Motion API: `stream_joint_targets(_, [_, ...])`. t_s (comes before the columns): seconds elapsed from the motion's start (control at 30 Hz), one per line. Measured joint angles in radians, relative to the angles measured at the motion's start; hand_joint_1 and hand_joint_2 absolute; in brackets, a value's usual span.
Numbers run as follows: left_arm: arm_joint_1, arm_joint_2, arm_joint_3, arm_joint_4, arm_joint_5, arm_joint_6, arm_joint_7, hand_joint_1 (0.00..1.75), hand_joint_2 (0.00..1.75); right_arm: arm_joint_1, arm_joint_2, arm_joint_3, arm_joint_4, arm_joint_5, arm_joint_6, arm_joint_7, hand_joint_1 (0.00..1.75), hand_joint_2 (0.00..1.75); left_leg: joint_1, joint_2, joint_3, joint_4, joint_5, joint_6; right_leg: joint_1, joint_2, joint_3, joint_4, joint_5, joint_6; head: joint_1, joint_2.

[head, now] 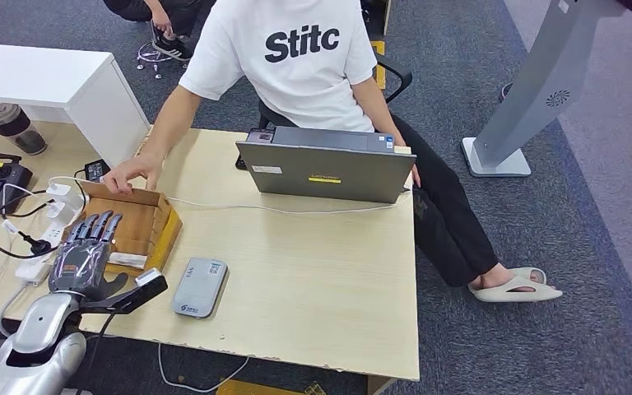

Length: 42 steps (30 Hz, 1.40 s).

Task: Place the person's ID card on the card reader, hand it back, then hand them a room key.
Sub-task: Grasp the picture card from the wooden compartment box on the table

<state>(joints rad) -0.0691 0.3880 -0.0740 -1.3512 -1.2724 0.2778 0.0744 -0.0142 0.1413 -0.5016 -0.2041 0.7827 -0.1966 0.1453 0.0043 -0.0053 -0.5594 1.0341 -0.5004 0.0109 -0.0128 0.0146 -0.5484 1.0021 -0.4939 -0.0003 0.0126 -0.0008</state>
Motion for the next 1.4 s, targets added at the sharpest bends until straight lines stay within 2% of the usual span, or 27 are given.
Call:
stream_joint_targets(0.2, [-0.01, -0.001, -0.001, 0.0, 0.056, -0.014, -0.022, 0.0, 1.75, -0.001, 0.0, -0.003, 0.0, 0.01, 0.0, -0.008, 0.0, 1.75, 0.0, 0.0, 0.0, 0.0, 0.0, 0.0, 0.0, 0.0, 0.0, 0.0, 0.0, 0.0, 0.0, 0.0])
stream_joint_targets(0.27, [-0.018, -0.002, -0.005, 0.0, 0.079, -0.018, -0.032, 0.14, 1.75, -0.001, 0.0, -0.005, 0.0, 0.011, 0.0, -0.01, 0.0, 1.75, 0.0, 0.0, 0.0, 0.0, 0.0, 0.0, 0.0, 0.0, 0.0, 0.0, 0.0, 0.0, 0.0, 0.0])
stream_joint_targets(0.33, [-0.023, -0.003, -0.01, 0.0, 0.092, -0.019, -0.039, 1.01, 1.75, -0.001, 0.0, -0.007, 0.0, 0.012, 0.0, -0.01, 0.0, 1.75, 0.0, 0.0, 0.0, 0.0, 0.0, 0.0, 0.0, 0.0, 0.0, 0.0, 0.0, 0.0, 0.0, 0.0])
stream_joint_targets(0.4, [-0.026, -0.003, -0.015, 0.0, 0.1, -0.022, -0.043, 1.75, 1.75, -0.002, 0.0, -0.008, 0.0, 0.012, 0.0, -0.01, 0.0, 1.75, 0.0, 0.0, 0.0, 0.0, 0.0, 0.0, 0.0, 0.0, 0.0, 0.0, 0.0, 0.0, 0.0, 0.0])
stream_joint_targets(0.63, [-0.035, 0.006, -0.017, 0.0, 0.144, -0.076, -0.054, 1.75, 1.75, -0.002, 0.0, -0.014, 0.0, 0.013, 0.001, -0.01, 0.0, 1.75, 0.0, 0.0, 0.0, 0.0, 0.0, 0.0, 0.0, 0.0, 0.0, 0.0, 0.0, 0.0, 0.0, 0.0])
stream_joint_targets(1.4, [-0.048, 0.03, -0.03, 0.0, 0.164, -0.12, -0.05, 1.75, 1.75, -0.003, 0.002, -0.034, 0.0, 0.03, 0.002, -0.007, 0.0, 1.75, 0.0, 0.0, 0.0, 0.0, 0.0, 0.0, 0.0, 0.001, 0.0, 0.0, 0.0, 0.0, 0.0, 0.0])
